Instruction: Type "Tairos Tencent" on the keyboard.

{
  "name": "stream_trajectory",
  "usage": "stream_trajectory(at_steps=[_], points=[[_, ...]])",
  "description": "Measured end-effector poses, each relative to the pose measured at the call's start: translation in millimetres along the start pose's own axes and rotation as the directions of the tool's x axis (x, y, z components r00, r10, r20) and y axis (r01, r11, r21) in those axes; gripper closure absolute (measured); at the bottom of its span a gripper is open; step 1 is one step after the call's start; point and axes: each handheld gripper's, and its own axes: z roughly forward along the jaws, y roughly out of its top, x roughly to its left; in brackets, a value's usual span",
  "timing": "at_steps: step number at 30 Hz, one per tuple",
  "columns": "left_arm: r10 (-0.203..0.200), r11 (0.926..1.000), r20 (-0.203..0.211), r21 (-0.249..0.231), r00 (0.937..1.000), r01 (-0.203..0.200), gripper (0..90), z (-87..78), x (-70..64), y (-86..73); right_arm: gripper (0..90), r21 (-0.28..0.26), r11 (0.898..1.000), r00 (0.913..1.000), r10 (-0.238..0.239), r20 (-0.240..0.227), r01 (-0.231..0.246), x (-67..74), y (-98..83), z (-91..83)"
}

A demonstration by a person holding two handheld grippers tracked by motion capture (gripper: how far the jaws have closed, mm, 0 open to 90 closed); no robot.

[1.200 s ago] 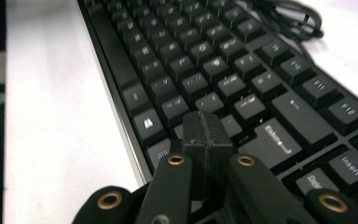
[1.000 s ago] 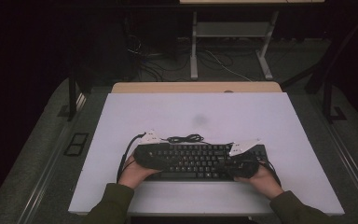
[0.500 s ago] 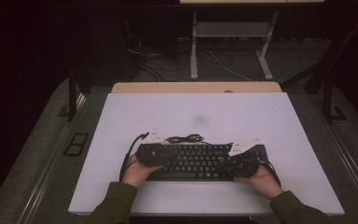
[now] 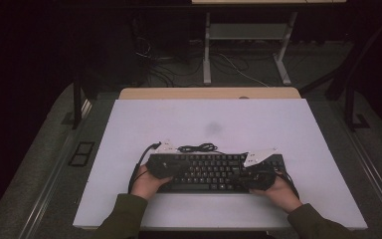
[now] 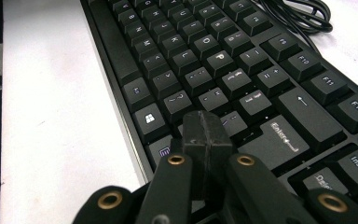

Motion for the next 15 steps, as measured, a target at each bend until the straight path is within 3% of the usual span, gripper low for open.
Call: stream_trajectory(at_steps=[9,15], points=[[0.001,0.9999,-0.003,0.015,1.0000,0.000,88.3,2.5,-0.7,-0.4,89.4,0.000,1.000,1.0000,0.001,0.000,-0.001,-0.1,-0.1,0.0],[-0.007,0.9999,0.003,-0.008,1.0000,0.007,88.3,-1.2,-0.9,0.8,89.4,0.000,1.000,1.0000,0.000,-0.001,0.000,-0.1,0.1,0.0]])
